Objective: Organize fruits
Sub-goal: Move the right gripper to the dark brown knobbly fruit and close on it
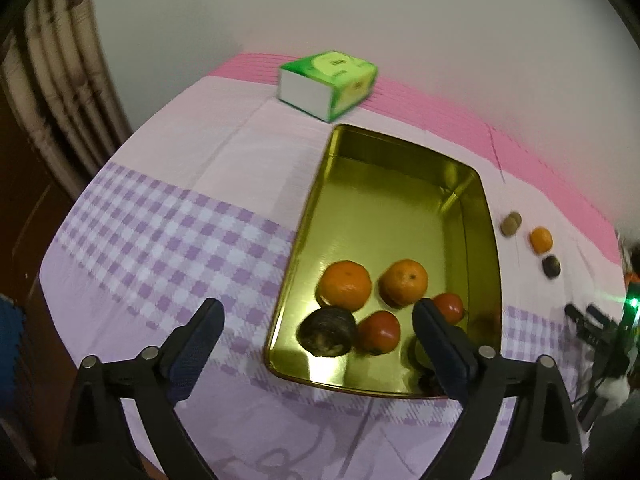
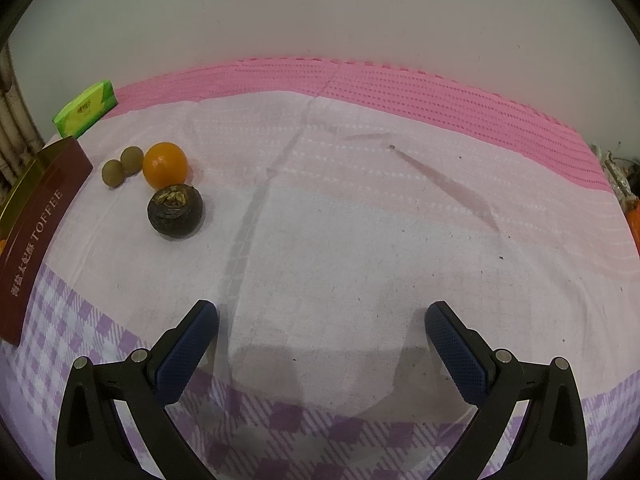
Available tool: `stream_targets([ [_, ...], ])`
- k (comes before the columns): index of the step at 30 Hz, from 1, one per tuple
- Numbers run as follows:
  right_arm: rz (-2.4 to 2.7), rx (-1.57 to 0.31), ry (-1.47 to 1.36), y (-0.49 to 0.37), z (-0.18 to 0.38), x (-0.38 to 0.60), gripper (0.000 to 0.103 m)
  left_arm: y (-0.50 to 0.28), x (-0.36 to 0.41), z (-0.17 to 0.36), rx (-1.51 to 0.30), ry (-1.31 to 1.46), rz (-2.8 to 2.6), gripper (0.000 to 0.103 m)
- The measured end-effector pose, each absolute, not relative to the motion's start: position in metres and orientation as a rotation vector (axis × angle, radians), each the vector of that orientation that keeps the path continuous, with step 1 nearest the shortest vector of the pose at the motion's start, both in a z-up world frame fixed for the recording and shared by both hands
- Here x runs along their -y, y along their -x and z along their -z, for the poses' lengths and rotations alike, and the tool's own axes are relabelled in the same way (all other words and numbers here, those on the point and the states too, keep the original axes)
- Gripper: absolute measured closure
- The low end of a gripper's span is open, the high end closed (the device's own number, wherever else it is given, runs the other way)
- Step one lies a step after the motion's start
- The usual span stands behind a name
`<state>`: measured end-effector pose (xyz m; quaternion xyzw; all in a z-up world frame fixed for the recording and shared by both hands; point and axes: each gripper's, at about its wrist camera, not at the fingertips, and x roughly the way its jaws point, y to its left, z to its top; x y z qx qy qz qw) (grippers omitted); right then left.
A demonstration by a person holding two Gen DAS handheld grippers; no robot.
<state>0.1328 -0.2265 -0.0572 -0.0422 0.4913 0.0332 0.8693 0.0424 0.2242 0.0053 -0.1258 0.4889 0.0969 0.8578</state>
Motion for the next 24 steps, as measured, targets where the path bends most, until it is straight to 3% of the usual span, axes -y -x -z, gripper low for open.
stream_targets([
  [20, -0.144, -0.992, 0.136, -0.141, 0.036, 0.158, 0.001, -0.039, -0.255, 0.001, -1.03, 0.356, -0.34, 0.006],
  [24, -0.159, -1.002, 0.151, -0.148, 0.04, 0.141, 0.013, -0.04, -0.26, 0.003, -1.037, 0.375, -0.352, 0.006],
])
